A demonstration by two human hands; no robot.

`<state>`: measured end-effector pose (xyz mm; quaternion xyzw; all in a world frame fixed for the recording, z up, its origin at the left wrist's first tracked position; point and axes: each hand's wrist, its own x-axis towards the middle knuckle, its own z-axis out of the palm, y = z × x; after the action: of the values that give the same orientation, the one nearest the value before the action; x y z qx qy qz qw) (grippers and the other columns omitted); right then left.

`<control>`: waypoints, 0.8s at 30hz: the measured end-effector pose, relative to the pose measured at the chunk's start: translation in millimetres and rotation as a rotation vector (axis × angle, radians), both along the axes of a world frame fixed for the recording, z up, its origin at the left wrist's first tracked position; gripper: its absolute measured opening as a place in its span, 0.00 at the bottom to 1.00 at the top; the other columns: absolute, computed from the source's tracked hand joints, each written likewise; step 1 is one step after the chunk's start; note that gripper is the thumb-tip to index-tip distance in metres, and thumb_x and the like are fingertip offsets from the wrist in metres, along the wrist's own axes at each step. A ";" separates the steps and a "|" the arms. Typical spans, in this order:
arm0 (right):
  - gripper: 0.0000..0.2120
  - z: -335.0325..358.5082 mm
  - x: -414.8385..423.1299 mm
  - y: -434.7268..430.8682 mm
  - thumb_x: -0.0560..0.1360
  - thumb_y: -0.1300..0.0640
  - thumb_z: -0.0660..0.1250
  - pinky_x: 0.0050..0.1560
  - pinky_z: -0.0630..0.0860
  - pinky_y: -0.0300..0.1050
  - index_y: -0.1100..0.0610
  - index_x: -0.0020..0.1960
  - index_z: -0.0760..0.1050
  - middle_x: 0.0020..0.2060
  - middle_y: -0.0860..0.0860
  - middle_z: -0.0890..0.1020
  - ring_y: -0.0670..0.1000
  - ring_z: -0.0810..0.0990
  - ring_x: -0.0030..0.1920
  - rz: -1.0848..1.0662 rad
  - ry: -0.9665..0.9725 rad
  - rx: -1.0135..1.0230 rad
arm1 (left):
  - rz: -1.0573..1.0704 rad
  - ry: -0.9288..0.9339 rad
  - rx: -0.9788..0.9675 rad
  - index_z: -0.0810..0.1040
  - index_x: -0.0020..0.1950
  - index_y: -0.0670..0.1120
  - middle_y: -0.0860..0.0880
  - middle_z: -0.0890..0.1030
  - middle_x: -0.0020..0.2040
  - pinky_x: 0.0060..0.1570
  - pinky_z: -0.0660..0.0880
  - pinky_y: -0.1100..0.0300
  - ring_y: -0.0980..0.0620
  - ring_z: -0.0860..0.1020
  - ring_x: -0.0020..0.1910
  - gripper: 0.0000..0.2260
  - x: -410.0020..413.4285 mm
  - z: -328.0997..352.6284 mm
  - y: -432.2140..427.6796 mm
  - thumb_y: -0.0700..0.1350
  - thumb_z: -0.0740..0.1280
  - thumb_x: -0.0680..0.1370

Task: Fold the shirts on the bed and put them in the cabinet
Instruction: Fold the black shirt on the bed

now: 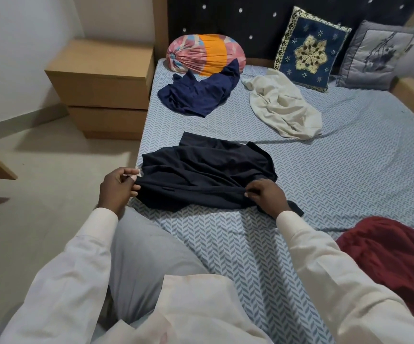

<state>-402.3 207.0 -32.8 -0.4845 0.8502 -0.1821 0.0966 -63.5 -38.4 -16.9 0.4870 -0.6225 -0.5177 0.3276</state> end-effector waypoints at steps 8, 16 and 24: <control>0.07 -2.1 -2.6 -8.4 0.74 0.53 0.66 0.49 0.74 0.49 0.47 0.52 0.76 0.52 0.51 0.80 0.57 0.77 0.56 -0.035 0.058 0.244 | -0.002 -0.010 0.078 0.83 0.48 0.44 0.45 0.82 0.39 0.42 0.77 0.56 0.50 0.78 0.35 0.09 3.5 -6.1 -6.2 0.37 0.64 0.79; 0.14 48.7 -12.7 -11.5 0.70 0.43 0.63 0.40 0.77 0.46 0.53 0.44 0.77 0.46 0.54 0.80 0.58 0.80 0.48 -0.046 -0.156 0.540 | -0.324 -0.975 -0.301 0.83 0.48 0.47 0.43 0.83 0.47 0.43 0.73 0.58 0.42 0.81 0.46 0.08 -1.6 15.9 -5.9 0.43 0.71 0.69; 0.30 57.4 -8.2 -15.0 0.74 0.44 0.71 0.47 0.83 0.55 0.58 0.70 0.69 0.65 0.59 0.74 0.61 0.82 0.49 -0.239 -0.367 0.887 | -0.526 -1.397 -0.290 0.76 0.63 0.47 0.46 0.79 0.62 0.54 0.74 0.56 0.45 0.78 0.59 0.16 -43.8 32.0 -4.2 0.52 0.61 0.79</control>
<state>-410.5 191.9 24.6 -0.2557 0.8644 0.1052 0.4200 -107.3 -42.6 15.0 0.4891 -0.8426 -0.0630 -0.2164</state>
